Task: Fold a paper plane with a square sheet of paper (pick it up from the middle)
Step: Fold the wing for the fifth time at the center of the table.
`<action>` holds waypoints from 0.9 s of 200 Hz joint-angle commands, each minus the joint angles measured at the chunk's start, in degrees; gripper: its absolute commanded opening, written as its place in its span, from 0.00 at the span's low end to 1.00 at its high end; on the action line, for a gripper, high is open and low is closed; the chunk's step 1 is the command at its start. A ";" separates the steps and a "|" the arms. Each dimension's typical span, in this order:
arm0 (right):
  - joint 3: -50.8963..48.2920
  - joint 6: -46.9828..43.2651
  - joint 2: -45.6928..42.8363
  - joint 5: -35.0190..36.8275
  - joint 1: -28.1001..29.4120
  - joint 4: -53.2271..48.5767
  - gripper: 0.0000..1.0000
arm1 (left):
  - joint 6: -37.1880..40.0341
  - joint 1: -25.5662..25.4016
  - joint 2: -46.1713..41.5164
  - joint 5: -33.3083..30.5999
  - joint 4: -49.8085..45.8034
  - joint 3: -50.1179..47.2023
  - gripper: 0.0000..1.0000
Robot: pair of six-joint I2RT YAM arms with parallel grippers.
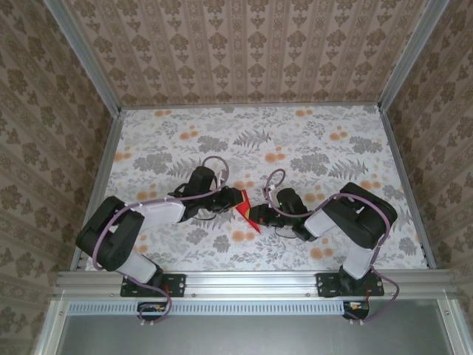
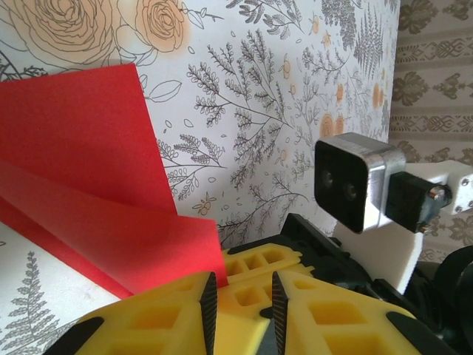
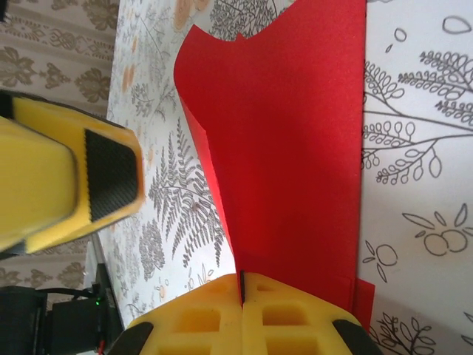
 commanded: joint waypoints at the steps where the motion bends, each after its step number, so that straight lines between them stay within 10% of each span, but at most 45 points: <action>1: -0.58 3.12 0.76 -1.42 -0.88 2.01 0.00 | 1.69 -0.43 1.40 0.95 1.95 -0.89 0.27; 180: 1.71 7.63 5.19 -4.88 -2.34 -3.12 0.00 | 2.23 -0.58 8.50 1.14 4.36 -0.84 0.18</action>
